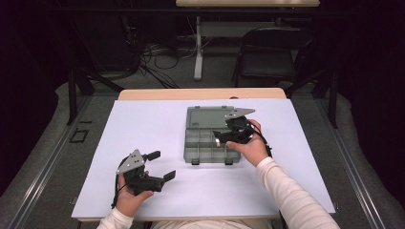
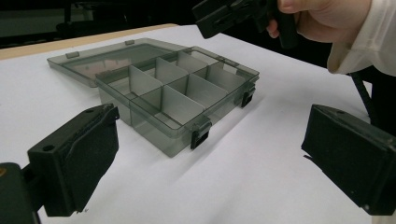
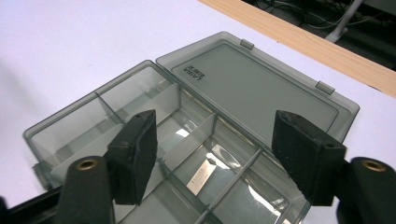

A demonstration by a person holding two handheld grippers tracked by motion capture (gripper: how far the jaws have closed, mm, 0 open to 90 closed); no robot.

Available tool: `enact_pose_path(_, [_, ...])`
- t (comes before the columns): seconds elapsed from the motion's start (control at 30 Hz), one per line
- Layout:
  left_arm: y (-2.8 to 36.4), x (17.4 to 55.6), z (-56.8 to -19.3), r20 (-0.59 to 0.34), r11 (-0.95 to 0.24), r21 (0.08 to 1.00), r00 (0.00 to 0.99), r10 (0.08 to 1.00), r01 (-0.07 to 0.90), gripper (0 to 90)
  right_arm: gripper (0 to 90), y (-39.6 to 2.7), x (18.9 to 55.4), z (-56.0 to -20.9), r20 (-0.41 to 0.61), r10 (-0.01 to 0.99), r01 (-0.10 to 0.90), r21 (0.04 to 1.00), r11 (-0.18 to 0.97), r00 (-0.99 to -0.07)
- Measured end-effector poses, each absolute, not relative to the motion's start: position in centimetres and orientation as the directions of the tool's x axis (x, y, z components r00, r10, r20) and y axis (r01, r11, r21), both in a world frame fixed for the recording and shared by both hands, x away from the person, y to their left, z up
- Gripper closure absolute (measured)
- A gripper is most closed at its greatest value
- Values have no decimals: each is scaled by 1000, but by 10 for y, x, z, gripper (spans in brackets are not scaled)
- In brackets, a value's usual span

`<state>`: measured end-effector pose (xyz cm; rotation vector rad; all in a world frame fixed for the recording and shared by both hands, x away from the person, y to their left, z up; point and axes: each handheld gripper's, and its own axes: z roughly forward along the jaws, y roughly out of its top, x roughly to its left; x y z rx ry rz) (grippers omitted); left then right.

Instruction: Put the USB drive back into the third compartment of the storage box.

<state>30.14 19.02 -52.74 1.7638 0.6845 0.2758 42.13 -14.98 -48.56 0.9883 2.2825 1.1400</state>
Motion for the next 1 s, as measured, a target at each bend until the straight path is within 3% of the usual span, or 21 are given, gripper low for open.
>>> enact_pose_path(0.2, [191, 301, -527, -154, -166, 939, 801, 579, 300, 34, 197, -151, 412, -483, -25, 743, 418, 814, 403, -669])
enact_pose_path(1.0, [193, 297, -526, -128, -180, 943, 803, 582, 281, 44, 159, -156, 376, -482, 13, 729, 372, 866, 334, -685])
